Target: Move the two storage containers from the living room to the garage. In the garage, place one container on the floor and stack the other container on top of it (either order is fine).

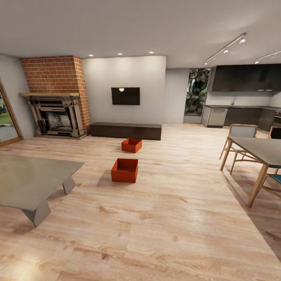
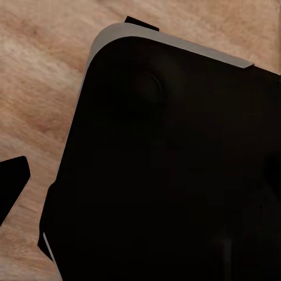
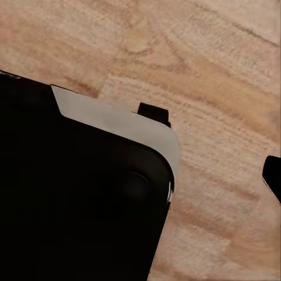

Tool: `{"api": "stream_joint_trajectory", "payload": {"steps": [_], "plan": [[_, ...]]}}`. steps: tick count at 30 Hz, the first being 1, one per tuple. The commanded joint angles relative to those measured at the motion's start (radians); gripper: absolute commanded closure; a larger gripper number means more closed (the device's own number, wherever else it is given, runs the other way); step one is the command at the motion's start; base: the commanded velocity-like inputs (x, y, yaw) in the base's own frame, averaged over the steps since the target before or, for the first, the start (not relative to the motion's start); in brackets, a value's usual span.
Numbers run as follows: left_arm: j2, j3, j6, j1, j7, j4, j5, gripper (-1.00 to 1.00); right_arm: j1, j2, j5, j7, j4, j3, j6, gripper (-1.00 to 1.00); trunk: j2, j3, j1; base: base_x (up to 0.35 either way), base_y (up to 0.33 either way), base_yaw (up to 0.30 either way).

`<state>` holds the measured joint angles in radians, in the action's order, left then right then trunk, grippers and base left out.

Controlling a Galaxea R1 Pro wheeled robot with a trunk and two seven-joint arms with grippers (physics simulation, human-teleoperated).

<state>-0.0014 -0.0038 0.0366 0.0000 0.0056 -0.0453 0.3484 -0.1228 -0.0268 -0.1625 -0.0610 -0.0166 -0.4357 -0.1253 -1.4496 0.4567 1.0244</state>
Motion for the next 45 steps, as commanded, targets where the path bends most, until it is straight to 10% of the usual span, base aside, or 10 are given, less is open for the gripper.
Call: {"api": "stream_joint_trajectory", "payload": {"steps": [1, 45], "plan": [[0.000, -0.001, 0.002, 0.000, 0.001, -0.001, 0.004, -1.00, -0.001, -0.002, -0.011, -0.005, -0.002, -0.006, -0.005, -1.00, 0.000, 0.001, 0.001, 0.325, 0.143, 0.000], [0.002, -0.001, -0.004, 0.000, 0.001, -0.001, 0.004, -1.00, 0.000, -0.007, -0.008, -0.005, -0.002, -0.006, -0.004, -1.00, 0.000, 0.001, 0.001, 0.324, 0.133, -0.074]]}}
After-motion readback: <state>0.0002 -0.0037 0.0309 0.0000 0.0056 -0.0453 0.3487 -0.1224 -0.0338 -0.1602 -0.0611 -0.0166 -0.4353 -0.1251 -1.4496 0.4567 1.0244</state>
